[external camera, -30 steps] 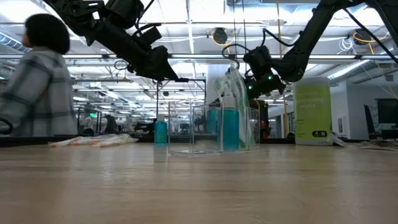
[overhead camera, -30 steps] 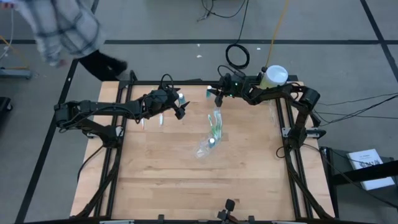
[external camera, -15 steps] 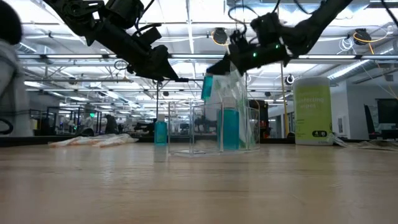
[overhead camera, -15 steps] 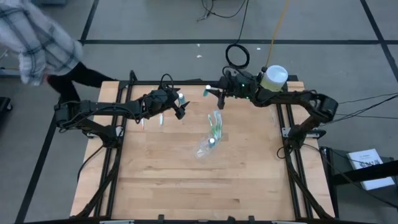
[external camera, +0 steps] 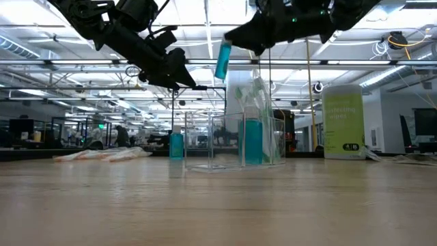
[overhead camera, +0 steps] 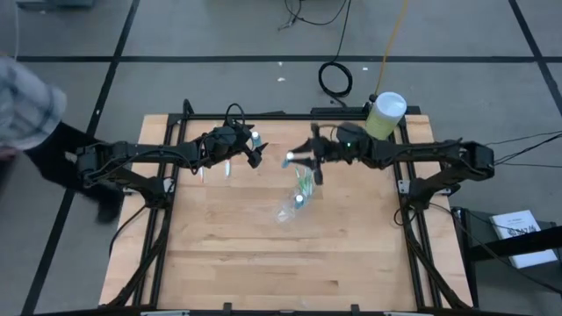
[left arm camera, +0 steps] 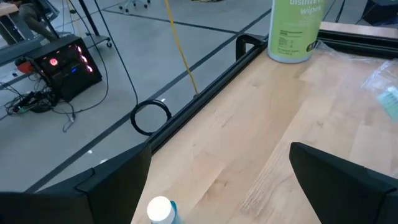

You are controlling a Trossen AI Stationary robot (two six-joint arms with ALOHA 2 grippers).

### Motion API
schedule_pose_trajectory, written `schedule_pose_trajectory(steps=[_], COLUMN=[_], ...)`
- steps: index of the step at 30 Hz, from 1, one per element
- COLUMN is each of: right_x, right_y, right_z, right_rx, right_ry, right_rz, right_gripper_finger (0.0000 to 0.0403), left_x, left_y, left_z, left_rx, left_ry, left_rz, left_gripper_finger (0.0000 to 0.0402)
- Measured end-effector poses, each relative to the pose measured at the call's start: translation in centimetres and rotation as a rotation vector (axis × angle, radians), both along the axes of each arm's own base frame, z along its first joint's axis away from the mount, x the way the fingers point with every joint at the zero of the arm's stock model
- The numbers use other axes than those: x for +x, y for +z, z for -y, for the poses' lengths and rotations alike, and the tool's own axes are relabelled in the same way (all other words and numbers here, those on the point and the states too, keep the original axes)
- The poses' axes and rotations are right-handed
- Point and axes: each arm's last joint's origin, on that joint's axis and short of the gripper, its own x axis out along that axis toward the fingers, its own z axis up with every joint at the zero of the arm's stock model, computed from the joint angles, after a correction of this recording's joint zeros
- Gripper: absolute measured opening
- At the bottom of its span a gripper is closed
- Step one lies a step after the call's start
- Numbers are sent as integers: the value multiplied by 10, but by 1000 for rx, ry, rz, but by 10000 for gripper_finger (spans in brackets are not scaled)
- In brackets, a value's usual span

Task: Pick & Place toothbrushing station
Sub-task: Put the mouthwash bottle into the transparent organizer

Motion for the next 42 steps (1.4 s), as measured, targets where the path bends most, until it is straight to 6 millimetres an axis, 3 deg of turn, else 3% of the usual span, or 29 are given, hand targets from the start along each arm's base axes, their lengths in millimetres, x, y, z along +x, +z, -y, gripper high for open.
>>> schedule_pose_trajectory(steps=[11,17,25,38,42], right_x=[5,1,-5,10,10], right_y=[-10,-27,-54,-85,-86], right_z=[-57,-74,-77,-77,-77], right_rx=[59,15,19,44,47], right_ry=[171,119,50,45,44], right_rz=[-123,-155,-113,-196,-198], right_gripper_finger=[89,89,89,89,89], left_x=[-1,-1,2,2,2], left_y=[-2,-3,-3,-3,-3], left_z=[0,2,8,9,9], left_rx=[-52,-80,-81,-87,-88], left_ry=[22,29,5,7,8], left_rz=[18,25,26,31,32], left_gripper_finger=[392,392,392,392,392])
